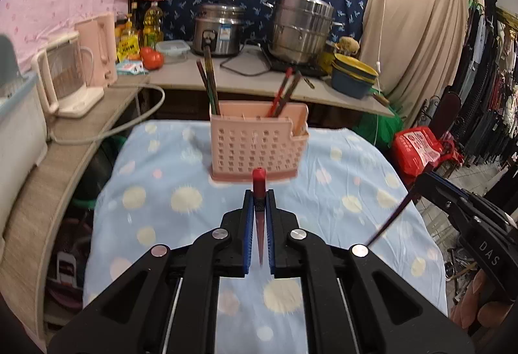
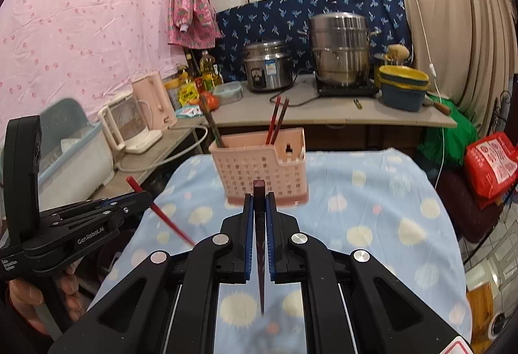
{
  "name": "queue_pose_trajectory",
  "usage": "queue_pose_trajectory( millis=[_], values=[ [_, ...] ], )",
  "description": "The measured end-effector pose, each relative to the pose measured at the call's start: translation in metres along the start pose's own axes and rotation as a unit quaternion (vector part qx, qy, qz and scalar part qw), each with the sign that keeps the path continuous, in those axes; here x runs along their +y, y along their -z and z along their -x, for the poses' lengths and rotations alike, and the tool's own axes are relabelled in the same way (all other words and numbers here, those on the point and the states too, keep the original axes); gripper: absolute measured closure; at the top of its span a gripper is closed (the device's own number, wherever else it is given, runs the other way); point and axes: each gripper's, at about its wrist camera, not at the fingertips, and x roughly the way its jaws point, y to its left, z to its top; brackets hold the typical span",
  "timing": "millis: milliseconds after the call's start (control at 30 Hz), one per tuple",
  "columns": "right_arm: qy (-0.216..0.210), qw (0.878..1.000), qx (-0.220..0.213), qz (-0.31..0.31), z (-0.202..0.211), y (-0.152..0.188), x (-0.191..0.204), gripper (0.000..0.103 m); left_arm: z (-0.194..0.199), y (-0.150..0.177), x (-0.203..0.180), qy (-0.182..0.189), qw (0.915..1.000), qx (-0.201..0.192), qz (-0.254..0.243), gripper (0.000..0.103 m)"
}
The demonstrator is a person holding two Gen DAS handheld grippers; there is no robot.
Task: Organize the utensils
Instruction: 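Carry both chopsticks into the pink basket and open both tools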
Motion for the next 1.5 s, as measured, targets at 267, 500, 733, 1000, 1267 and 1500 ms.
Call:
queue_pose_trajectory(
  millis=[267,500,733,1000,1267,1500],
  values=[
    [-0.019,0.999,-0.041,-0.006,-0.032,-0.074,-0.001,0.096,-0.005,-0.079,0.006,-0.006,0.9985,-0.055,-0.008,0.096],
    [-0.026,0.994,-0.110,-0.014,-0.059,-0.159,0.006,0.096,-0.008,-0.156,0.012,-0.015,0.9934,-0.114,-0.007,0.096],
    [-0.027,0.992,-0.121,-0.029,-0.112,-0.193,0.008,0.096,-0.041,-0.197,0.018,-0.027,0.9902,-0.137,-0.008,0.096],
    [-0.022,0.997,-0.052,-0.059,-0.179,-0.145,-0.012,0.096,-0.101,-0.173,0.036,-0.033,0.9960,-0.082,0.006,0.096],
    [-0.017,0.997,-0.016,-0.068,-0.205,-0.115,-0.023,0.096,-0.132,-0.147,0.041,-0.029,0.9982,-0.050,0.019,0.096],
    [0.008,0.997,-0.021,-0.078,-0.197,-0.100,-0.033,0.063,-0.134,-0.130,0.038,-0.054,0.9974,-0.046,0.012,0.068]
  ],
)
